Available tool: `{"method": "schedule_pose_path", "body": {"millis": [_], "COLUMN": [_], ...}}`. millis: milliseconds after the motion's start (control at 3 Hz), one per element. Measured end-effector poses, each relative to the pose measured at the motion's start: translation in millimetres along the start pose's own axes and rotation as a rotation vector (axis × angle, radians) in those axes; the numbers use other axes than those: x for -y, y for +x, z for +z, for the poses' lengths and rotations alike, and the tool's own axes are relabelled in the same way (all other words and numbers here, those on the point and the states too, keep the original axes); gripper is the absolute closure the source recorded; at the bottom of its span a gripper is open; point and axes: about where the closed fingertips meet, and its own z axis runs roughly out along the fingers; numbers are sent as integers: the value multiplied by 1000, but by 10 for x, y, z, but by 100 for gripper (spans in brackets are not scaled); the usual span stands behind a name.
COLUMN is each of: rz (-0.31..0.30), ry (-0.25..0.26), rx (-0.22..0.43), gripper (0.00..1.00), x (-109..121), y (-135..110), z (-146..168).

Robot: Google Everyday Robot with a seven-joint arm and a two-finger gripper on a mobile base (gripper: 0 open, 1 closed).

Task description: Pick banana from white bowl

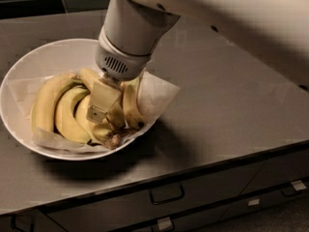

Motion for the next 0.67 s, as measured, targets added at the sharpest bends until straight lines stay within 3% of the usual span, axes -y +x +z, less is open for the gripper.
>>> {"method": "schedule_pose_path", "body": {"millis": [667], "rz": [-21], "ry": [-26], "rx": [7], "gripper": [29], "x": [86], "y": [-151], "z": [110]}}
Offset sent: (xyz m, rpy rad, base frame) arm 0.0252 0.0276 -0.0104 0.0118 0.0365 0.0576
